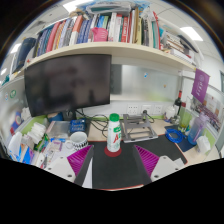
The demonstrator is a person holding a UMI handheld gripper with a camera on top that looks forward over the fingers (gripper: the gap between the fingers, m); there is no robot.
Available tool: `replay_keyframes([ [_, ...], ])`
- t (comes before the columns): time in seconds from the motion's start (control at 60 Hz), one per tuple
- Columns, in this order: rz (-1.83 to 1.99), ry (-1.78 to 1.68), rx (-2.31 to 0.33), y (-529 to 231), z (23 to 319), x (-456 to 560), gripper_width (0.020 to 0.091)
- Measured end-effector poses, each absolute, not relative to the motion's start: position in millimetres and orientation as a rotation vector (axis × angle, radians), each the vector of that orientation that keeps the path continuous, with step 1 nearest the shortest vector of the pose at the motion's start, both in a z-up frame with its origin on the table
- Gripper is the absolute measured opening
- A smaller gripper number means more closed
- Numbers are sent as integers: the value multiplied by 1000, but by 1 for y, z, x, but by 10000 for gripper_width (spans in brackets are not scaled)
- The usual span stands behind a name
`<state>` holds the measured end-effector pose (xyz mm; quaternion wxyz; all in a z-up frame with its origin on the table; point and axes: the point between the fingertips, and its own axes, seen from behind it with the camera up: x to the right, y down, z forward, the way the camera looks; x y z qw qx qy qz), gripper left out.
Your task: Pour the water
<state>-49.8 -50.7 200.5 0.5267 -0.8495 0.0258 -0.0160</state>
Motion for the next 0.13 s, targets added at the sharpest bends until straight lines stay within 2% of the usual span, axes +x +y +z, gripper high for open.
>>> replay_keyframes([
  [0.133, -41, 88, -2009, -55, 209, -47, 815],
])
